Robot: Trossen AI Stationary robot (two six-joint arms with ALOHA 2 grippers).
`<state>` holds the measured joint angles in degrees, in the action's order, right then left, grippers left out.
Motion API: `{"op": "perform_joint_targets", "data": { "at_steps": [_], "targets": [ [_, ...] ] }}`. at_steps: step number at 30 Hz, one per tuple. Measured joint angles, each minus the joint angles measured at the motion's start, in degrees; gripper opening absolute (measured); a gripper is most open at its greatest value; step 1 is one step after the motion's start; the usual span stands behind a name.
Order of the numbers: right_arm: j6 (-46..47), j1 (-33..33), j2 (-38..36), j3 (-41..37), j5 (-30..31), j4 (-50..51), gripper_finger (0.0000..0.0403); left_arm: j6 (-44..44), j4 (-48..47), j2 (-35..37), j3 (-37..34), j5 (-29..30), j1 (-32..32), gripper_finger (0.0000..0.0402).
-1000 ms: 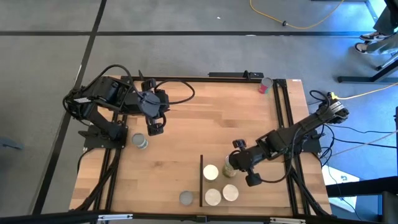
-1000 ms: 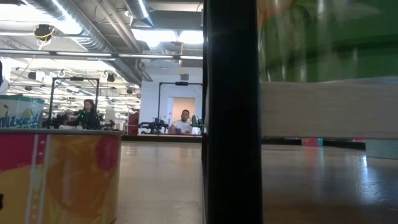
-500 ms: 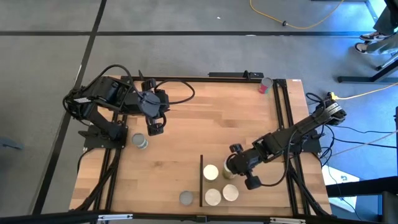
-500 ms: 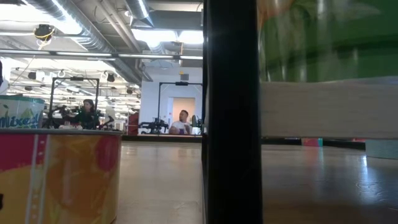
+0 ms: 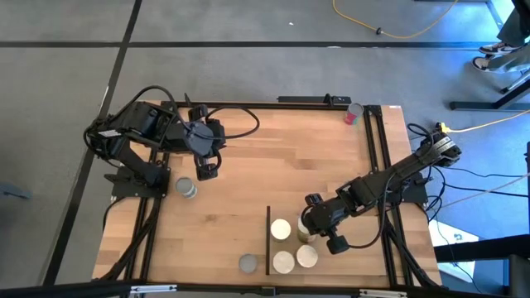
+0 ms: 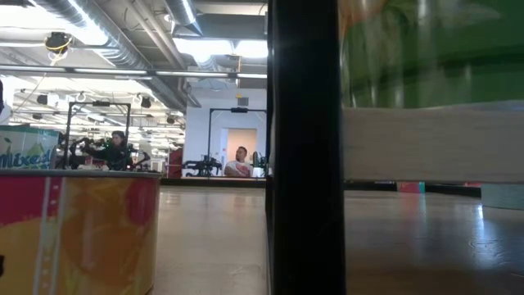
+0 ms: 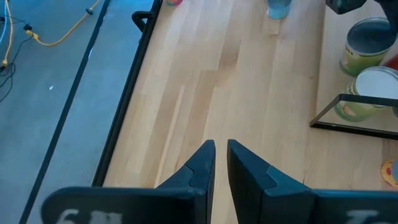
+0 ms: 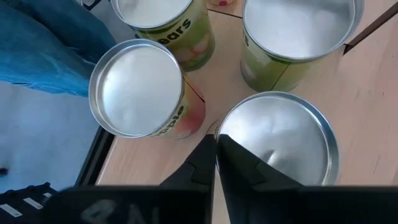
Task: Pick and place cans onto a shelf
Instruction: Put the canned orange on the shelf, then put the canned vegetables on the shelf
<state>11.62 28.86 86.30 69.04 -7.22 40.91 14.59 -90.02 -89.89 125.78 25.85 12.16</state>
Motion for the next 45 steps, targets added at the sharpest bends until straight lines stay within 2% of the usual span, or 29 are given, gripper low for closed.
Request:
{"op": "perform_joint_targets", "data": {
  "at_steps": [15,21,25,30,35,40,45],
  "targets": [
    [-4.19,-0.03,0.00,1.91,0.02,1.82,0.0025,0.35,0.00,0.00,0.00,-0.36,0.00,0.0037],
    [-5.51,-0.15,-0.02,8.21,1.26,9.99,0.0025,6.83,0.00,0.00,0.00,-9.59,0.04,0.0034],
    [-7.57,-0.15,-0.02,14.22,5.68,16.18,0.0025,13.61,0.02,0.07,-2.51,-10.64,1.32,0.0035],
    [-10.75,-0.15,-0.04,22.39,10.74,20.55,0.0025,21.04,0.03,2.36,-12.64,-11.96,4.03,0.0034],
    [-13.87,-0.17,-0.11,29.78,15.11,21.93,0.0025,41.62,0.00,6.96,-27.70,-11.67,4.85,0.0034],
    [-17.21,-0.20,-0.13,35.64,15.79,21.97,0.0026,58.23,0.00,10.68,-40.90,-14.95,5.18,0.0036],
    [-20.06,-0.20,-0.13,39.36,15.97,22.64,0.0026,66.26,0.12,10.97,-50.82,-20.01,5.14,0.0034]
  ]
}}
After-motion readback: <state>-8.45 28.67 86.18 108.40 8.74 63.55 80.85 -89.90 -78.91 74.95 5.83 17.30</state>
